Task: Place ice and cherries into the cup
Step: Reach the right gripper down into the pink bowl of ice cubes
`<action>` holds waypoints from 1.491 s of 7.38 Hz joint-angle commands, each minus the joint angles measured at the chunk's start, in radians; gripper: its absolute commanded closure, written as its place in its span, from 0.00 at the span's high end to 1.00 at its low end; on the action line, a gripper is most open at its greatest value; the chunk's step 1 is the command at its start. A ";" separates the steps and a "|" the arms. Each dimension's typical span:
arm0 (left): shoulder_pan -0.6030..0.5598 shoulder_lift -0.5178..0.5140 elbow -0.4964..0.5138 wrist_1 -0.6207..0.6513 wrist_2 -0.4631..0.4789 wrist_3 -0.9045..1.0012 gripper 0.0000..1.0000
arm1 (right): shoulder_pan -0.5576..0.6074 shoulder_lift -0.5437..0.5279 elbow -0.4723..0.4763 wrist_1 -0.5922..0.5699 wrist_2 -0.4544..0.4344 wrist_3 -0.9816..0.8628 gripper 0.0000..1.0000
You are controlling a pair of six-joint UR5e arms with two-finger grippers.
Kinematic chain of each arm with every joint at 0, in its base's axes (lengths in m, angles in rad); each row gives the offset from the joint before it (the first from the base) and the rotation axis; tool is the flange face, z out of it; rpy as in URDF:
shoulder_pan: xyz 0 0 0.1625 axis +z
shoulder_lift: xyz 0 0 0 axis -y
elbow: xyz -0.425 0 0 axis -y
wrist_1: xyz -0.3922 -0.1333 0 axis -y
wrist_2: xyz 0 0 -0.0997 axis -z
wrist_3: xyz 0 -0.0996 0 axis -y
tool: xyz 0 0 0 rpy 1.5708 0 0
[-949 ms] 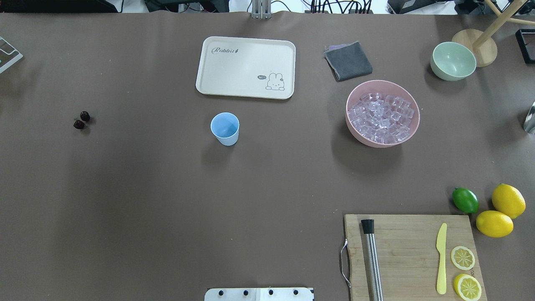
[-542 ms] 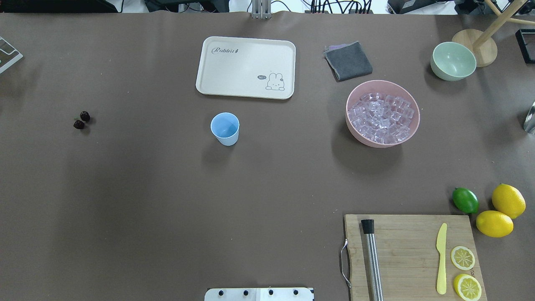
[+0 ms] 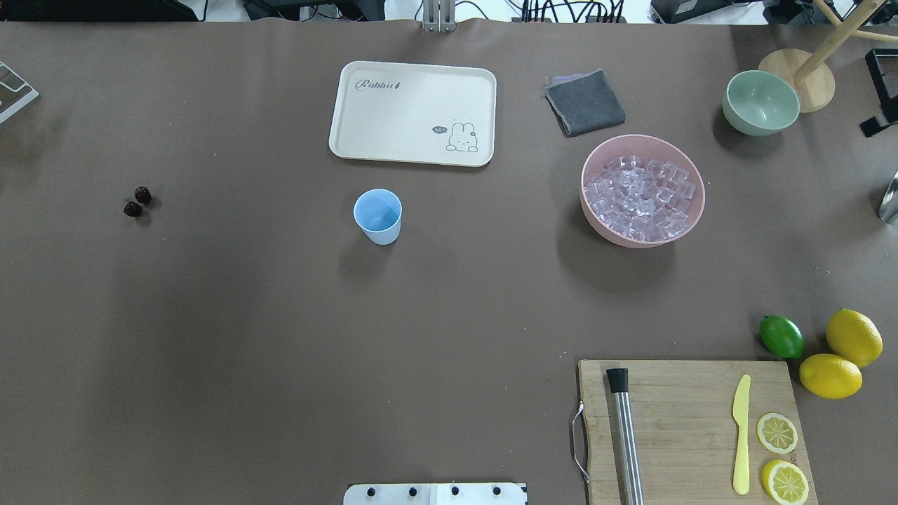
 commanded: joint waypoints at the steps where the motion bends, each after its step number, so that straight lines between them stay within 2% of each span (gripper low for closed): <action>1: 0.001 -0.011 0.003 -0.004 0.005 0.001 0.98 | -0.199 0.099 0.013 0.153 -0.050 0.252 0.97; 2: 0.001 -0.016 0.005 -0.004 0.005 0.001 0.97 | -0.309 0.098 -0.003 0.315 -0.205 0.457 0.98; 3: 0.001 -0.029 0.015 -0.002 0.011 0.001 0.98 | -0.400 0.111 -0.051 0.426 -0.314 0.541 0.98; 4: 0.001 -0.051 0.043 -0.002 0.029 0.001 0.98 | -0.413 0.136 -0.100 0.447 -0.326 0.543 0.98; 6: 0.004 -0.060 0.071 -0.007 0.029 0.004 0.98 | -0.449 0.136 -0.107 0.447 -0.340 0.545 0.98; 11: 0.004 -0.059 0.084 -0.007 0.029 0.008 0.98 | -0.522 0.137 -0.138 0.447 -0.453 0.545 0.94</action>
